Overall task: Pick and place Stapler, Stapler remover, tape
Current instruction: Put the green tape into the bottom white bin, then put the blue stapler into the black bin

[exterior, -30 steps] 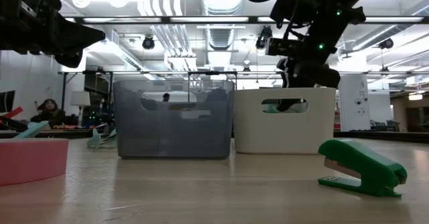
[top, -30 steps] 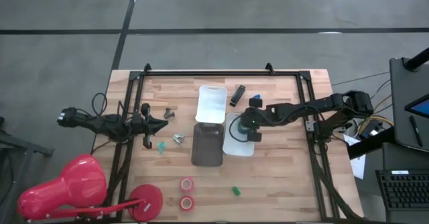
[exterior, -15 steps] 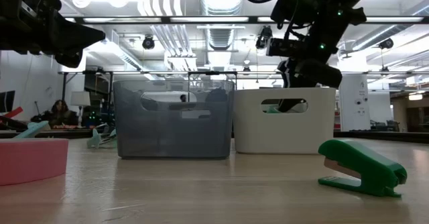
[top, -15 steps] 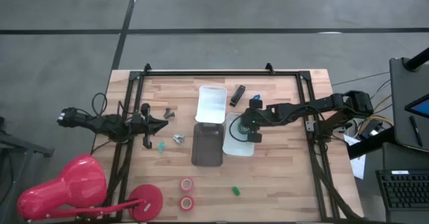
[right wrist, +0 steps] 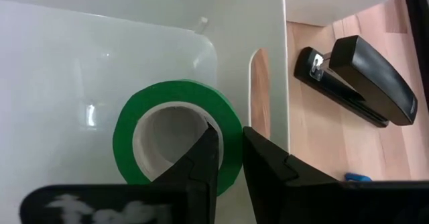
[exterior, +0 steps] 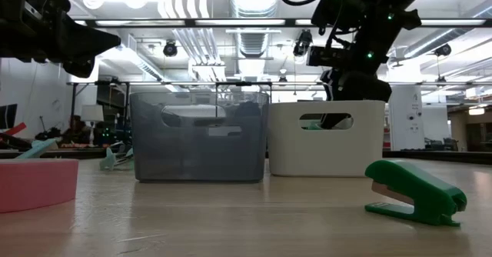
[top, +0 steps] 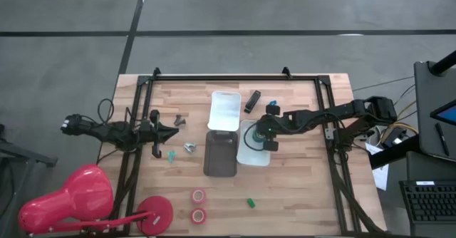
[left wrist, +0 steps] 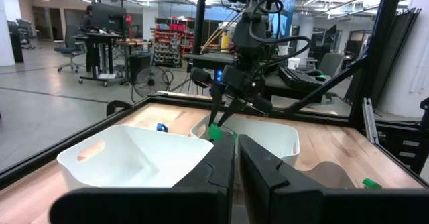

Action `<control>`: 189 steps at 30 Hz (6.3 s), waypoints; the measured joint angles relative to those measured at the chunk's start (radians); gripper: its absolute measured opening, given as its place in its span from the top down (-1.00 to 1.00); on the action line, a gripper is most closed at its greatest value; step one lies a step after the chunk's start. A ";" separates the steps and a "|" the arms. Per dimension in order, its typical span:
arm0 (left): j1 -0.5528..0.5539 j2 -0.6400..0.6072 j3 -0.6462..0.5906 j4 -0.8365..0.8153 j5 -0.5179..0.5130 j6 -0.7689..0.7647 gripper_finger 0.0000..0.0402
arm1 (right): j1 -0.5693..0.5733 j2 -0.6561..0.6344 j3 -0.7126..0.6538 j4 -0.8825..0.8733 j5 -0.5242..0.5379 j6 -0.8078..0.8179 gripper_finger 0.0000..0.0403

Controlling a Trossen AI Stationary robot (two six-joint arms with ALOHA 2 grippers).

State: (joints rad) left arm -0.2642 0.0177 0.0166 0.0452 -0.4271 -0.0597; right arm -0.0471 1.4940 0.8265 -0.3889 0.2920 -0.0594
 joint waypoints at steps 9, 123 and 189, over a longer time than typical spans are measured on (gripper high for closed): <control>0.000 0.000 0.000 0.000 0.000 0.000 0.88 | 0.000 0.000 0.000 0.004 0.000 -0.001 0.45; 0.000 0.004 -0.001 0.006 0.000 0.000 0.88 | 0.425 -0.203 0.268 -0.341 -0.014 0.284 0.96; 0.000 0.006 -0.003 0.008 0.000 0.000 0.88 | -0.678 0.101 0.149 -0.212 -0.289 -0.682 -0.30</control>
State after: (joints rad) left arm -0.2642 0.0234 0.0132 0.0528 -0.4271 -0.0598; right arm -0.7246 1.5946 0.9756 -0.6012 0.0032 -0.7411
